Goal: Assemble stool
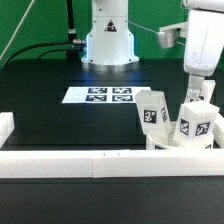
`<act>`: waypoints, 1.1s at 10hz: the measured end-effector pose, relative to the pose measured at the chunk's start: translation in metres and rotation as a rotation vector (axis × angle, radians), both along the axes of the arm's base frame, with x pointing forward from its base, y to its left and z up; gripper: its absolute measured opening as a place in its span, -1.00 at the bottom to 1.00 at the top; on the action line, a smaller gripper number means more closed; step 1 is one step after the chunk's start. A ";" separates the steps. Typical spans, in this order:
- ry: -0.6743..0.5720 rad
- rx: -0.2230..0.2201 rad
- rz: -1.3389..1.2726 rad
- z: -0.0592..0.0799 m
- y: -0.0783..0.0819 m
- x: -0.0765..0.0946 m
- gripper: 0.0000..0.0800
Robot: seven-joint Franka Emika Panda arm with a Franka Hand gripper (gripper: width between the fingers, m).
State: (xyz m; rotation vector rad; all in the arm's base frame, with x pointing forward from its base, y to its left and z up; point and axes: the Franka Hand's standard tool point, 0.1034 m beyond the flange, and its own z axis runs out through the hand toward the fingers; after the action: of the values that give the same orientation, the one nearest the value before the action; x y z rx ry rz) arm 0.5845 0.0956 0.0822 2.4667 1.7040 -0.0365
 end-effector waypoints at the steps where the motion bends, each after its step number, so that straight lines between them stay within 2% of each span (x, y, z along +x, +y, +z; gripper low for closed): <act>1: -0.007 0.003 -0.051 0.000 0.001 0.002 -0.16; 4: -0.002 0.014 -0.431 0.000 0.002 0.013 -0.16; 6: -0.006 0.042 -0.705 0.000 0.003 0.017 -0.16; 7: -0.018 0.058 -0.770 0.000 0.004 0.020 -0.16; 11: -0.065 0.072 -0.963 0.000 0.007 0.022 -0.16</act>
Offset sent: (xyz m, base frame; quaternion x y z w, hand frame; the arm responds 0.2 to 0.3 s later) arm 0.0220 0.0036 -0.0036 0.0701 -0.0091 0.3419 0.9371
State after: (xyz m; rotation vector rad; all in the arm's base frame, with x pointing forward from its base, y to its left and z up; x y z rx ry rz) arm 0.6062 0.1026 0.0818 3.0253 0.3662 0.0033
